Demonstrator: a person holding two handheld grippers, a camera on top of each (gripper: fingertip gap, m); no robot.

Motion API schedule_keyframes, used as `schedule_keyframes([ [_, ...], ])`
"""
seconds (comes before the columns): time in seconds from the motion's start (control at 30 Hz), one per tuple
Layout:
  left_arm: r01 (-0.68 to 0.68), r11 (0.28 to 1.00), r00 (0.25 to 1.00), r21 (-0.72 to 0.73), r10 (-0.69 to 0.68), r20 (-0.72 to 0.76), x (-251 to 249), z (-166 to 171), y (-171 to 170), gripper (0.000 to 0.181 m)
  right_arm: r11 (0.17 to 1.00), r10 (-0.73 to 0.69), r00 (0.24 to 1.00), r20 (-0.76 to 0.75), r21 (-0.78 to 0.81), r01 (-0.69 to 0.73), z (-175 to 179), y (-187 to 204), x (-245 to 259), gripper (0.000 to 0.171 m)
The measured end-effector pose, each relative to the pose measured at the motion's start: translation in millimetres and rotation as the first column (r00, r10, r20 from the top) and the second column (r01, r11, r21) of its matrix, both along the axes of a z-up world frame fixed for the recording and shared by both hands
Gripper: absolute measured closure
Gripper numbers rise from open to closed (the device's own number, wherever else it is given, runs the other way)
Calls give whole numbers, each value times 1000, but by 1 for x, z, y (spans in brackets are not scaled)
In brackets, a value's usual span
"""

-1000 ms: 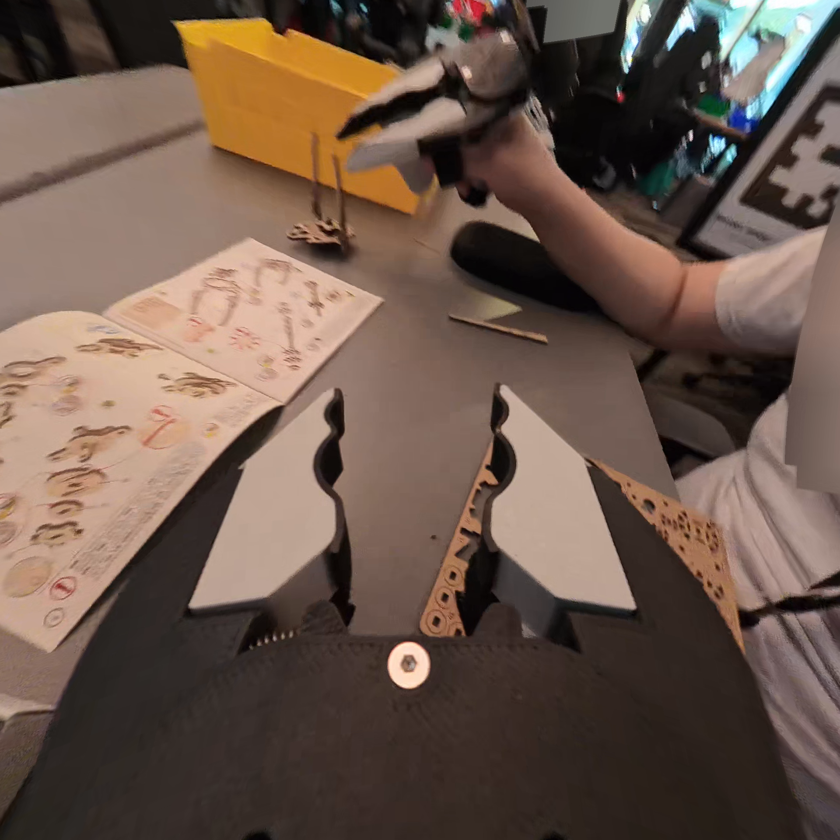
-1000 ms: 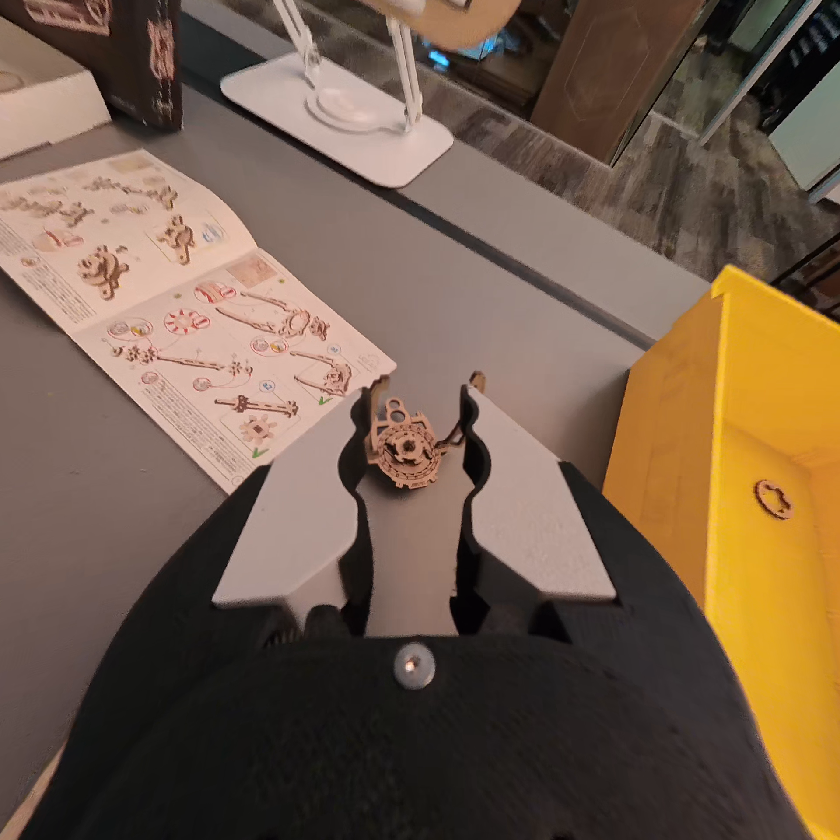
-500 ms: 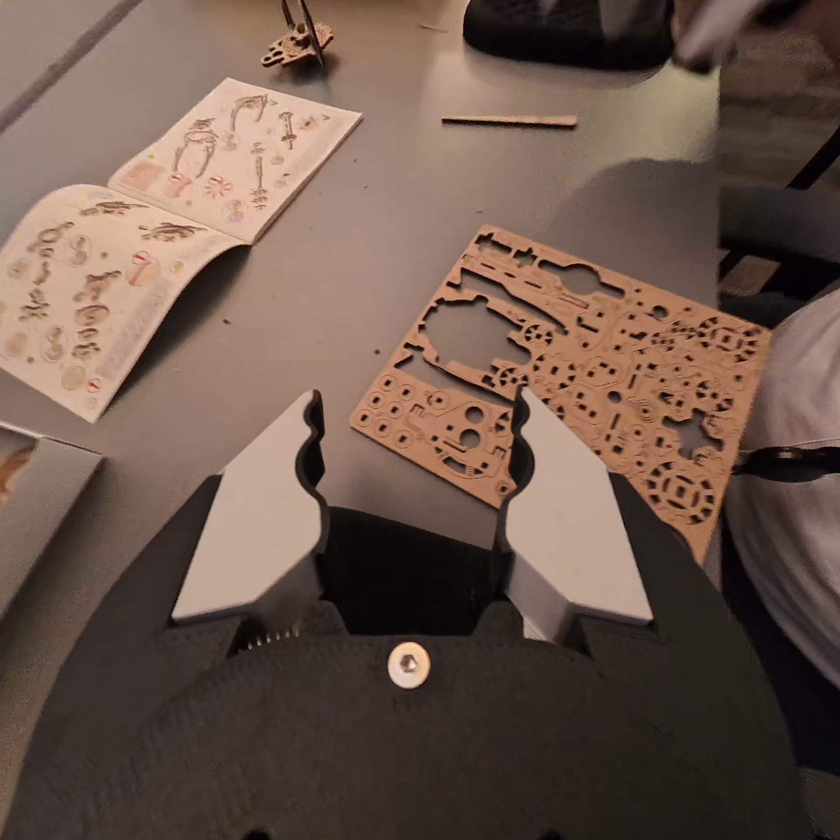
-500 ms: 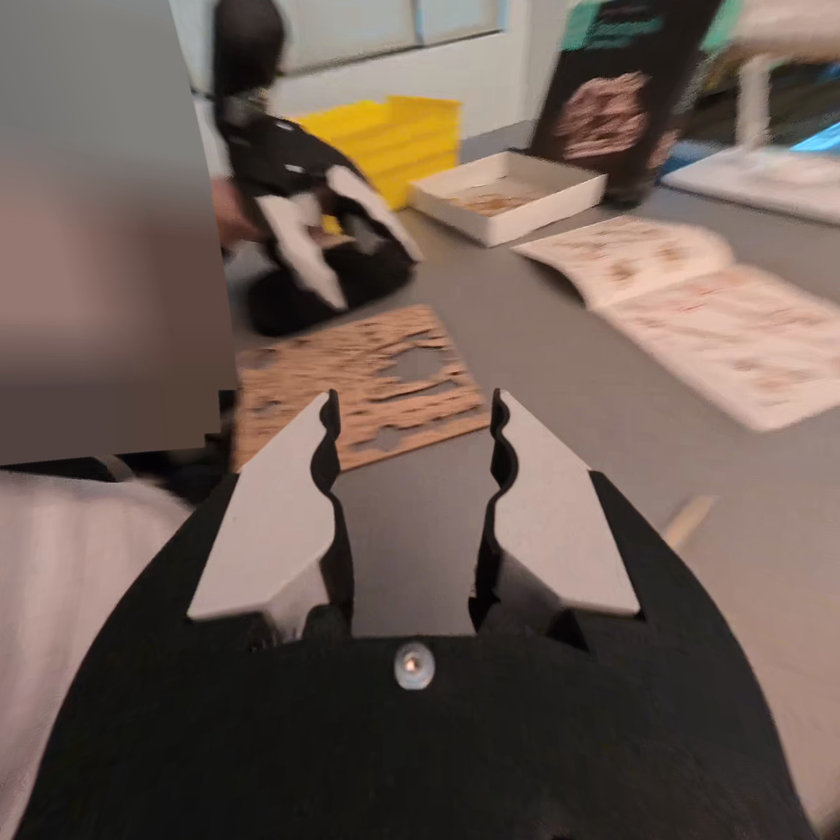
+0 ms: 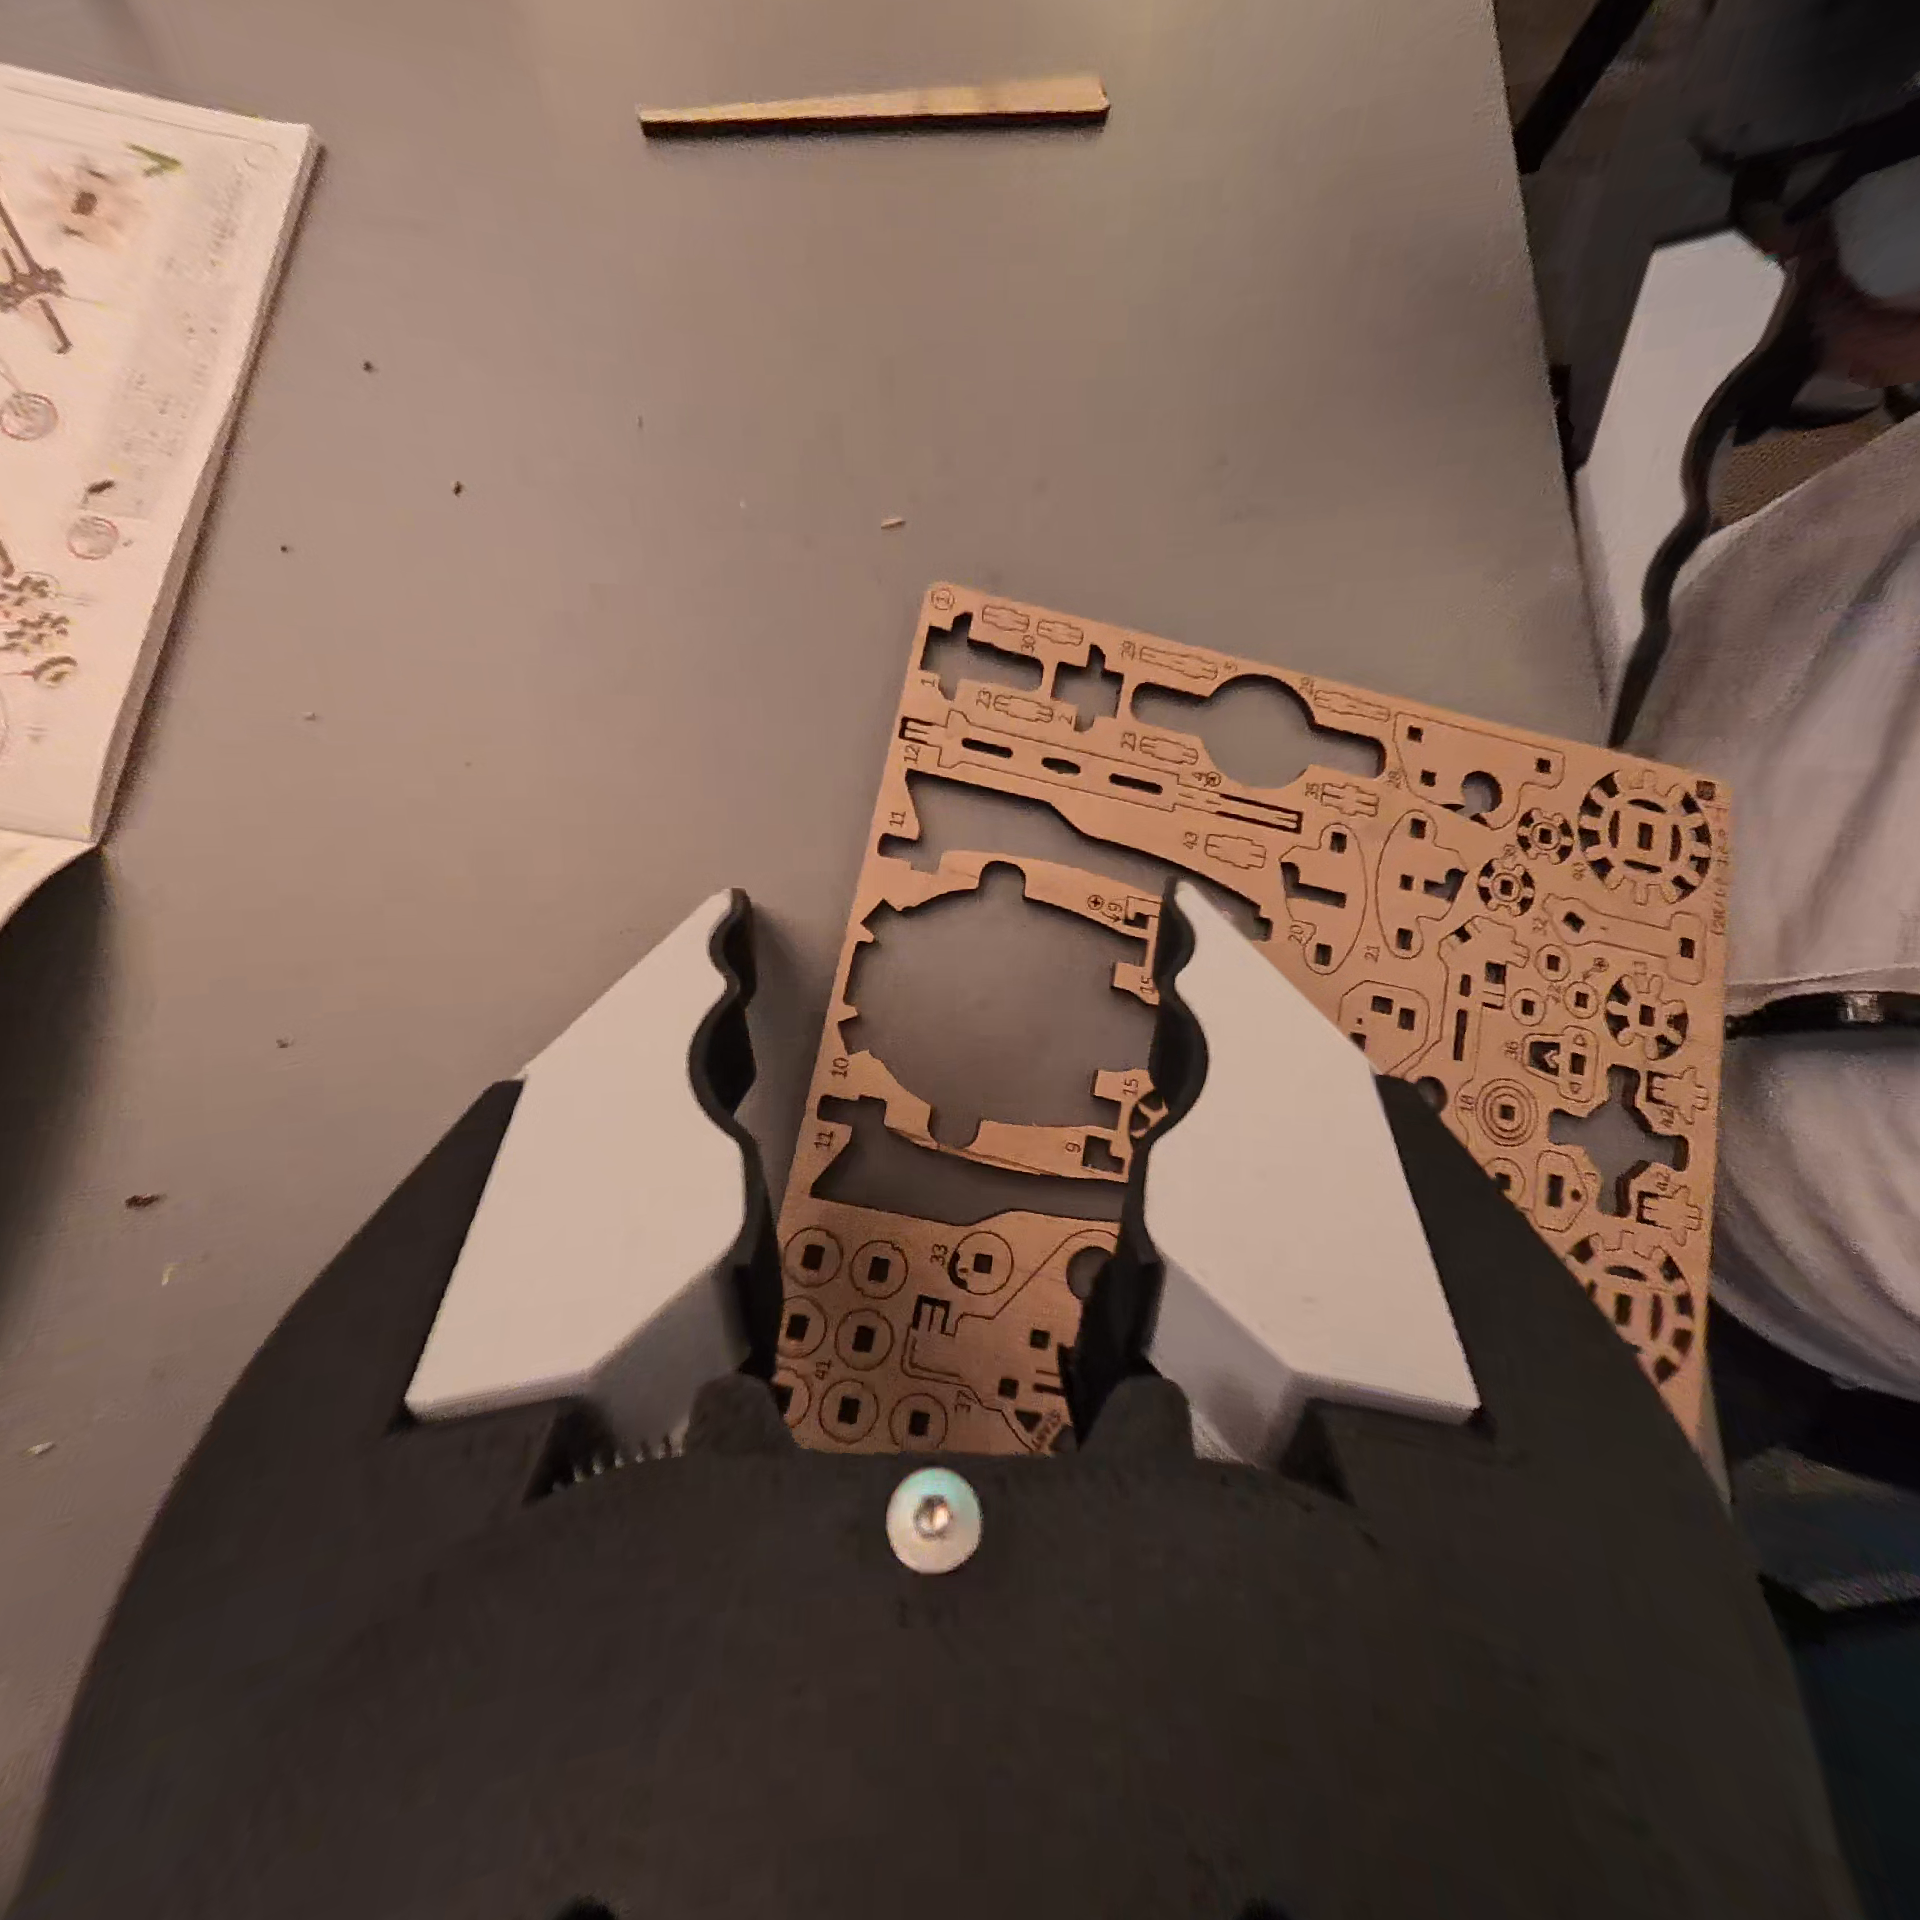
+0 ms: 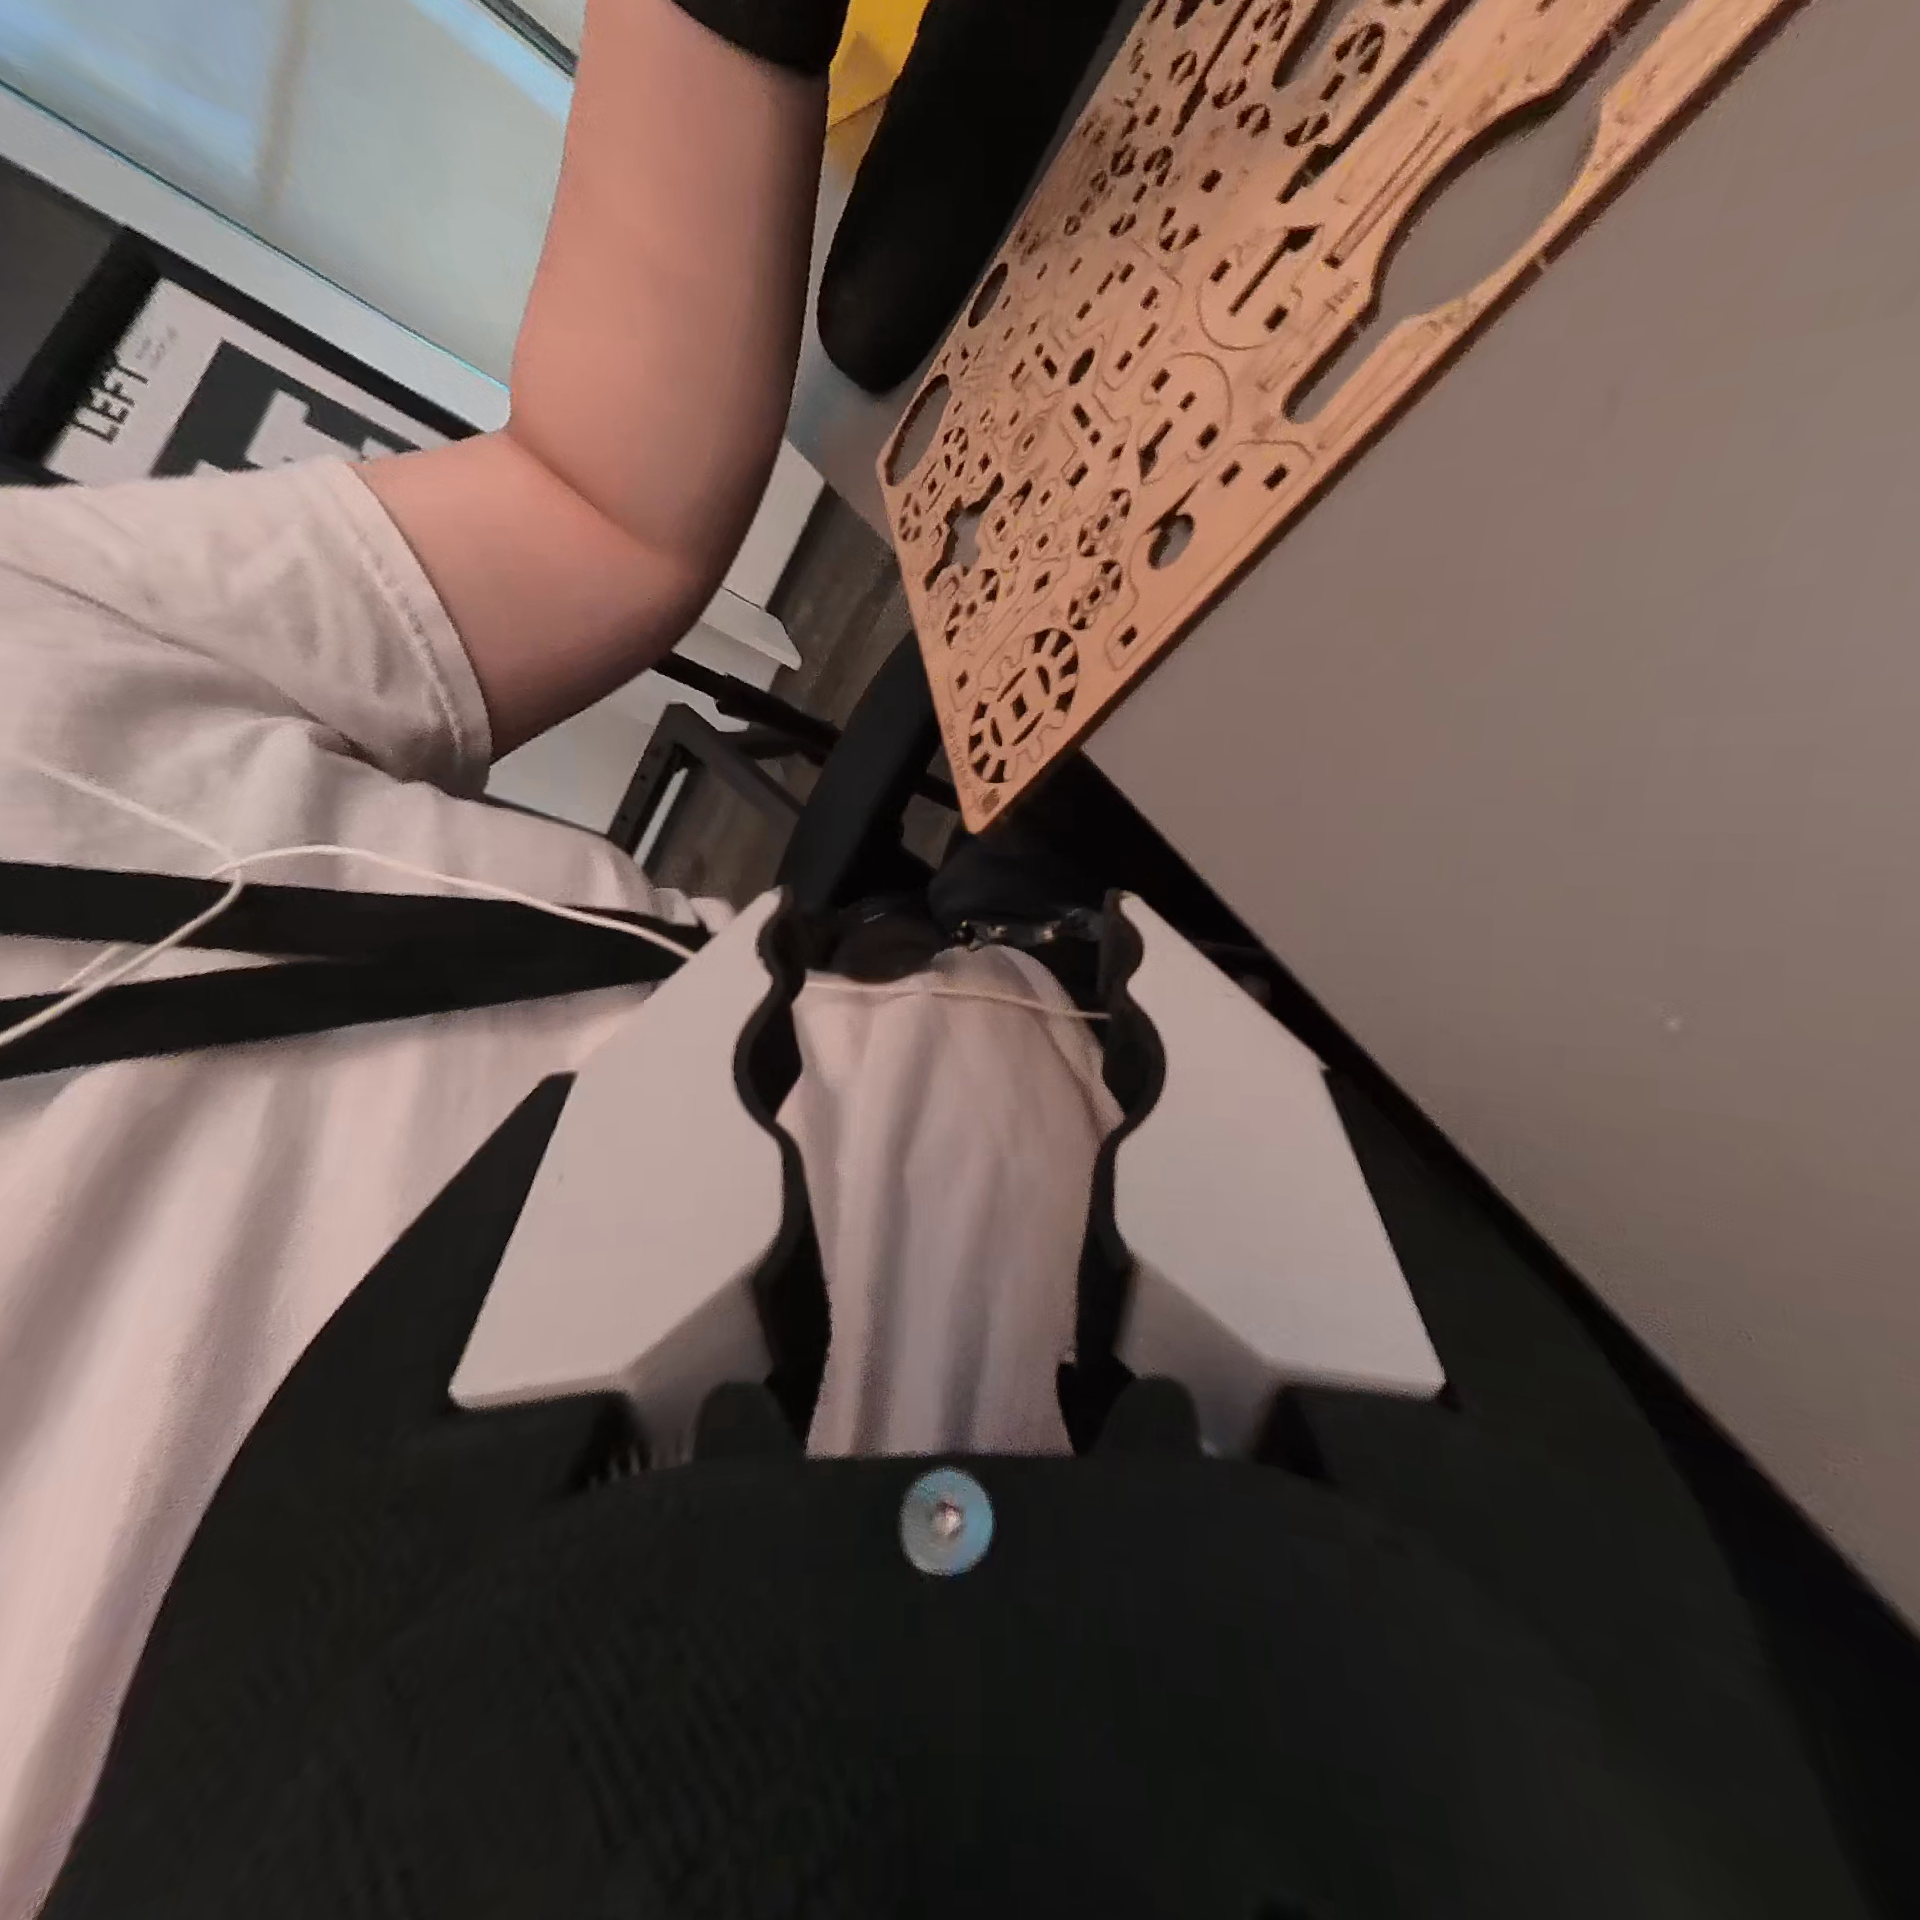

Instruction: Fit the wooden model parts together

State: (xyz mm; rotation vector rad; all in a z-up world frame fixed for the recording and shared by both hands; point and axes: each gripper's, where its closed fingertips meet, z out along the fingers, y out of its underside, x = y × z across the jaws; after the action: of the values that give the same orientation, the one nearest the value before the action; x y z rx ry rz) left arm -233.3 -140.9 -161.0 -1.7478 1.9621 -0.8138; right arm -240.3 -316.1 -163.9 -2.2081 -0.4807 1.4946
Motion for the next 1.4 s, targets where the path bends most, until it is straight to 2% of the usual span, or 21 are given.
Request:
schedule_keyframes([
  [0.1, -24, 1000, 999, -18, 25, 29, 0, 1, 1, 108, 999, -28, 993, -117, -35, 24, 6, 7, -13, 126],
  [0.2, -53, 997, 998, -57, 55, 38, -1, 2, -2, 111, 997, -48, 976, -211, -68, 34, 14, 10, -26, 124],
  [0.33, -58, 998, 997, -31, 59, 40, -3, 1, -10, 112, 990, -113, 935, -337, -124, 75, 34, 19, -29, 129],
  [0.4, -72, 997, 996, -37, 74, 46, -2, 3, -12, 112, 986, -135, 928, -348, -140, 91, 38, 22, -29, 135],
  [0.57, -126, 989, 989, -74, 131, 63, -2, 6, -12, 112, 974, -191, 909, -369, -184, 130, 48, 30, -23, 135],
  [0.6, -126, 989, 989, -83, 132, 73, -2, 8, -13, 116, 969, -206, 896, -393, -208, 131, 52, 32, -21, 132],
  [0.67, -117, 989, 988, -95, 126, 92, -2, 11, -16, 134, 958, -240, 869, -432, -249, 140, 57, 37, -16, 130],
  [0.9, -157, 984, 982, -80, 164, 97, -2, 11, -13, 135, 932, -302, 813, -497, -335, 141, 61, 43, -13, 129],
  [1.07, -176, 980, 978, -90, 184, 98, -2, 11, -12, 136, 917, -334, 805, -490, -365, 158, 60, 46, -12, 132],
  [1.2, -187, 979, 973, -86, 197, 118, -1, 14, -12, 137, 912, -357, 835, -419, -350, 214, 49, 49, -12, 166],
  [1.27, -191, 977, 970, -93, 203, 134, 0, 17, -12, 139, 908, -366, 841, -399, -351, 229, 46, 50, -11, 167],
  [1.4, -221, 972, 951, -80, 233, 204, 0, 29, -2, 118, 932, -325, 882, -341, -272, 238, 46, 50, -7, 168],
])
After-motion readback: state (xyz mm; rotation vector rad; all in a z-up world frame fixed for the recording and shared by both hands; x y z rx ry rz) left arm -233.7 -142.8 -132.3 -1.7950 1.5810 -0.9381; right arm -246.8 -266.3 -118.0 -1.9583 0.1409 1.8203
